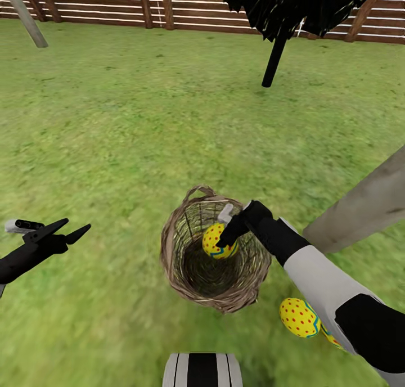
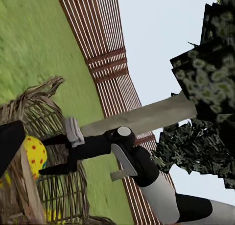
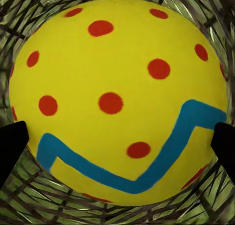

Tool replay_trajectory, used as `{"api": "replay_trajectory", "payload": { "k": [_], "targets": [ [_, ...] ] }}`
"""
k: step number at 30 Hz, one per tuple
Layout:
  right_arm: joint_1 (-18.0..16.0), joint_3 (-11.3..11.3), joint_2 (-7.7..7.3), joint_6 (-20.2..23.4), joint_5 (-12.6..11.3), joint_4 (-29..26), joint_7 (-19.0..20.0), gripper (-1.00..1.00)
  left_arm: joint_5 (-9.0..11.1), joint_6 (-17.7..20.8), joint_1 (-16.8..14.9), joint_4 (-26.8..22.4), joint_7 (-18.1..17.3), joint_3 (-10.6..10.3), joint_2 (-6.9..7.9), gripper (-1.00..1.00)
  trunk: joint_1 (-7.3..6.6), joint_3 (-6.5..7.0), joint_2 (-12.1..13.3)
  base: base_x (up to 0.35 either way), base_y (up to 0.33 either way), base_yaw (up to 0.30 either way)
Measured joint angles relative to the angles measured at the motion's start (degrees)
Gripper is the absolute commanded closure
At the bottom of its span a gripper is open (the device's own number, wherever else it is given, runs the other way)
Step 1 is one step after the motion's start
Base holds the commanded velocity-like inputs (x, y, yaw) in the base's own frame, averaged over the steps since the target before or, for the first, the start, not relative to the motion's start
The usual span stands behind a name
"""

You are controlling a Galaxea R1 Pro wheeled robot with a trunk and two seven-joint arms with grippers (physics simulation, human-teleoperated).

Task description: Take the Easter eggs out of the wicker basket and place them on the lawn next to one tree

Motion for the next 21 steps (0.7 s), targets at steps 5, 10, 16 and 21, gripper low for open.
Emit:
{"api": "replay_trajectory", "payload": {
  "k": [5,10,16,21],
  "targets": [
    [1.1,-0.5,0.14,0.0,-2.6,-1.7,3.0,1.0,0.0,0.0,0.0,0.0,-0.1,0.1,0.0,-1.0,-0.13,1.11,0.1,-0.157,0.0,0.0],
    [2.5,-2.7,0.0,0.0,-2.7,-5.4,8.0,1.0,0.1,0.0,0.0,-0.2,-0.1,0.1,0.08,-1.0,-0.28,2.22,0.1,-0.042,0.0,0.0],
    [8.0,-15.8,-0.02,-0.1,-2.7,-13.3,11.9,1.0,0.1,0.0,0.0,-0.1,-0.1,0.1,0.09,-1.0,-0.44,3.55,0.2,0.0,0.0,0.0],
    [14.7,-20.2,-0.02,4.8,-2.7,-27.4,13.0,1.0,0.1,0.1,0.0,-0.1,-0.1,0.1,0.09,-1.0,-0.54,4.65,0.3,-0.19,0.0,0.0]
  ]
}}
